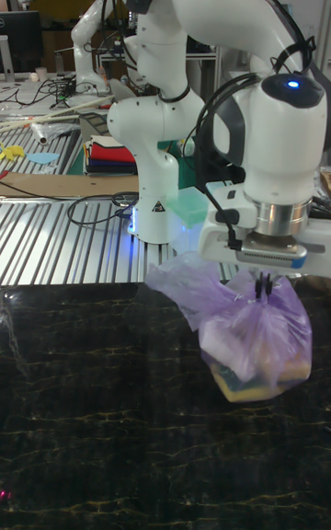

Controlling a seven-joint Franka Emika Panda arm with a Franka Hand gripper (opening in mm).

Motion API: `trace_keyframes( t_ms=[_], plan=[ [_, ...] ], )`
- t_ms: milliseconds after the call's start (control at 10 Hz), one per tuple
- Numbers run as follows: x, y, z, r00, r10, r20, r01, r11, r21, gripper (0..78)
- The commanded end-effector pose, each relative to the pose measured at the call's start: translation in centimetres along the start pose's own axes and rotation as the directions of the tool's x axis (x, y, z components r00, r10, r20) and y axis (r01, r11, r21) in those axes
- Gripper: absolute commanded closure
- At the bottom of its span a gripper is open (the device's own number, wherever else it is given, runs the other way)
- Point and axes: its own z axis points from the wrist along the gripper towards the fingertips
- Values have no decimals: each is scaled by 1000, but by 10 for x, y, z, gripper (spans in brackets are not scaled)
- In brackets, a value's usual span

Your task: Pick up a bag of things

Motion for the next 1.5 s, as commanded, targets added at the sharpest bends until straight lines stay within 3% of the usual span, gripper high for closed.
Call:
trace_keyframes(
  t_ms=[100, 600, 1500],
  plan=[
    [0, 0, -2, 999, -49, 3, 49, 999, -1, 760],
    [0, 0, -2, 998, -55, 6, 55, 998, 17, 760],
    [0, 0, -2, 998, -70, 6, 70, 997, 18, 760]
  ],
)
